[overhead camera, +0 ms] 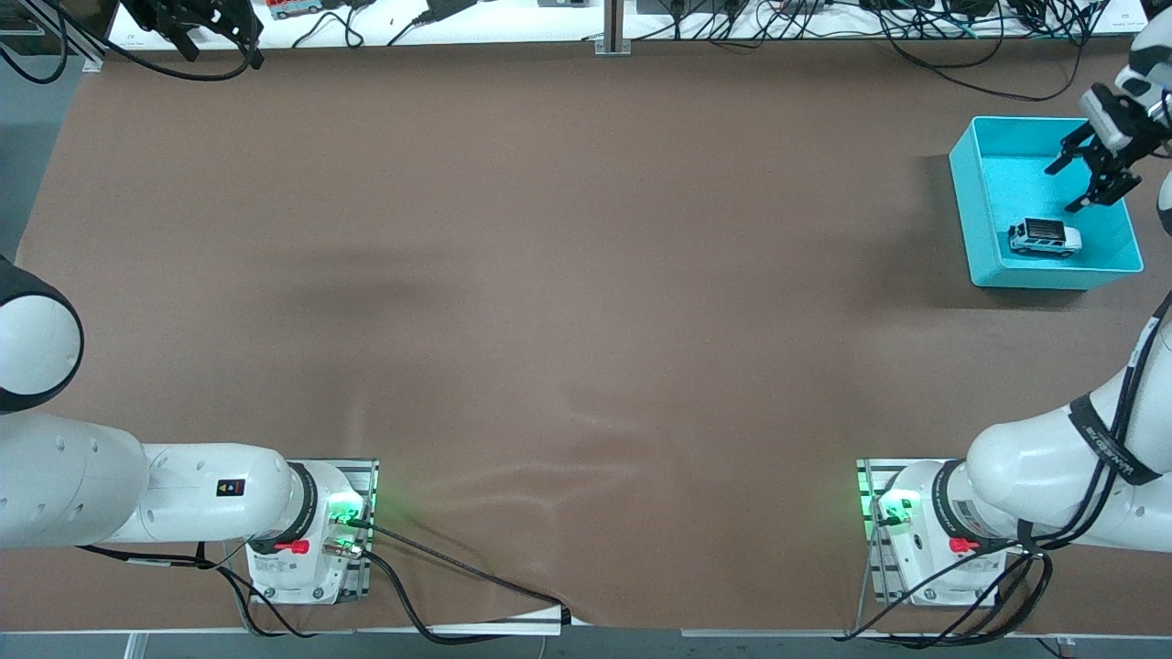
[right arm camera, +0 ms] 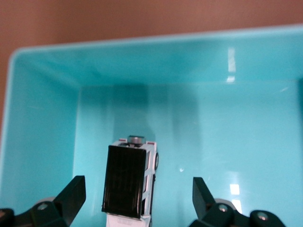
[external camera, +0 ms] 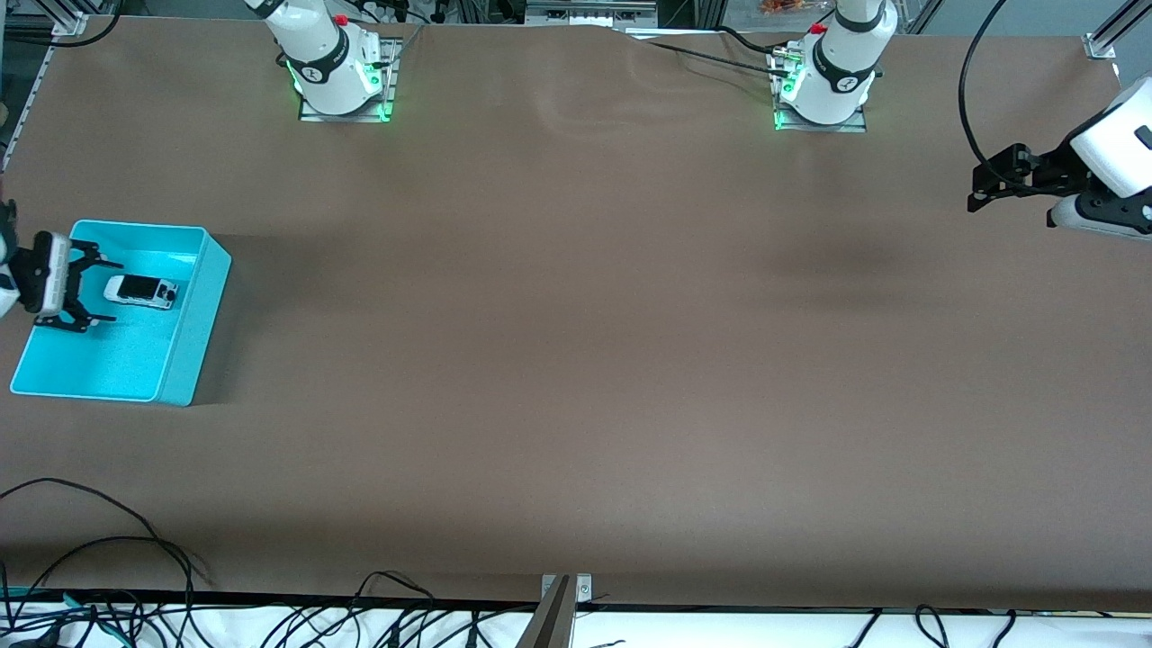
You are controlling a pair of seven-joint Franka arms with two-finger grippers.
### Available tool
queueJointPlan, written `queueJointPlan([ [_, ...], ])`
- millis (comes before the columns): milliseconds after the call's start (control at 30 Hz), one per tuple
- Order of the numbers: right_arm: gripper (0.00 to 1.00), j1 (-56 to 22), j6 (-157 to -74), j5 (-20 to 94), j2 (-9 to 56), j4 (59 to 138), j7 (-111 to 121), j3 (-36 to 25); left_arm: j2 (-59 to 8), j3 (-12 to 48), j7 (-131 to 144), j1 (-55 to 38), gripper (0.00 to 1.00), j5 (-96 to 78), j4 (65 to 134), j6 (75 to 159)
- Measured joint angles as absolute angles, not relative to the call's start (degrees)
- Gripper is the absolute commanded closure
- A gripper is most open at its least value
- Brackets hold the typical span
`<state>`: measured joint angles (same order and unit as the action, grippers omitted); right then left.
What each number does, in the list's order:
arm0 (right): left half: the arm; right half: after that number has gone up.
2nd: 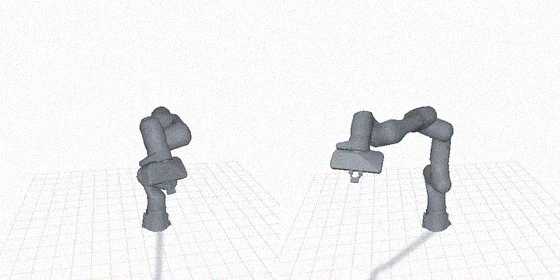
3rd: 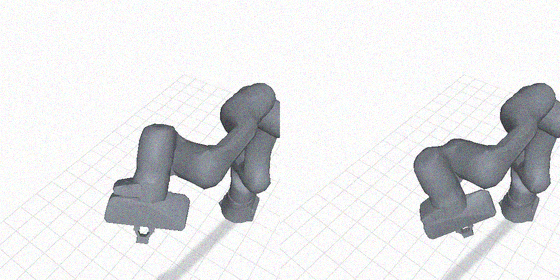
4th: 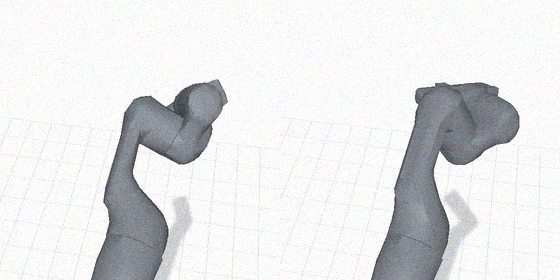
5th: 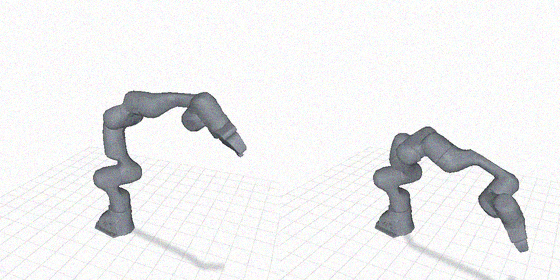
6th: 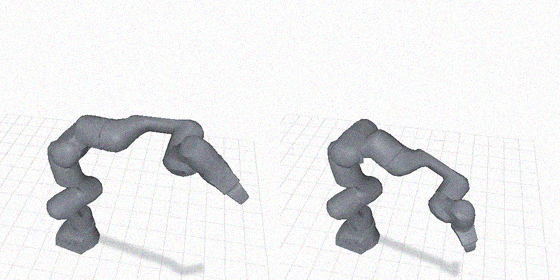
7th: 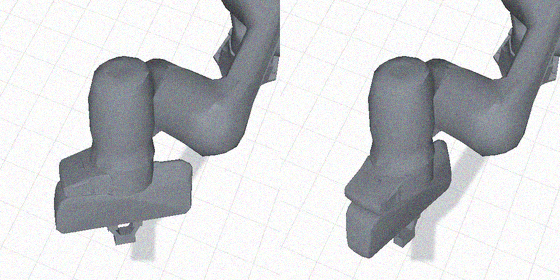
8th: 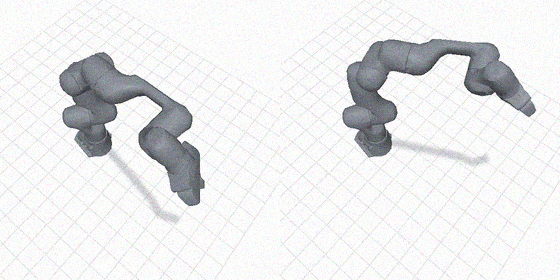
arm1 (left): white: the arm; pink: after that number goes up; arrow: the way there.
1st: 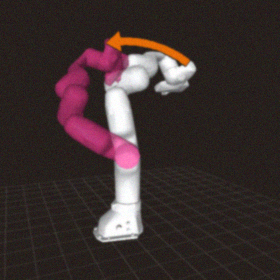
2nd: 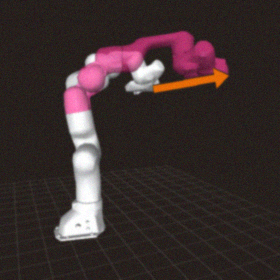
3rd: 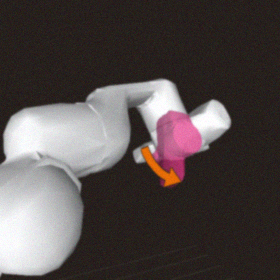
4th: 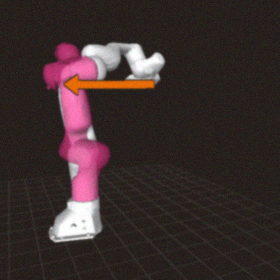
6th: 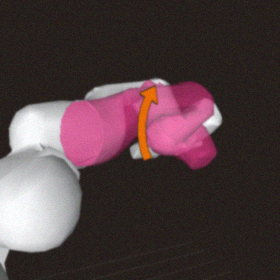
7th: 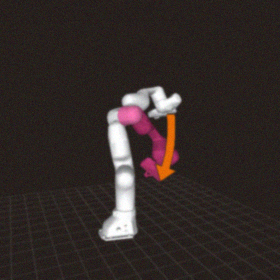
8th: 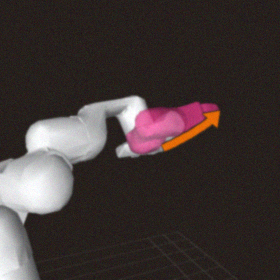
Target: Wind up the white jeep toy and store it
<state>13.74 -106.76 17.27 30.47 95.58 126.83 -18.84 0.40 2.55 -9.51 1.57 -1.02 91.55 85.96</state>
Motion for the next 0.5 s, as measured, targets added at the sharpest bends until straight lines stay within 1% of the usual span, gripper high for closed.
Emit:
queueJointPlan([
  [300, 0.00, 11.10, -96.52, 17.30, 29.45, 87.17, 116.84, -18.65, 0.40, 2.83, -9.51, 1.54, 0.00, -1.02, 91.50, 85.96],
  [500, 0.00, 7.56, -90.89, 17.29, 25.90, 83.37, 102.67, -18.57, 0.40, 2.79, -9.51, 1.57, 0.00, -1.02, 91.47, 85.96],
])
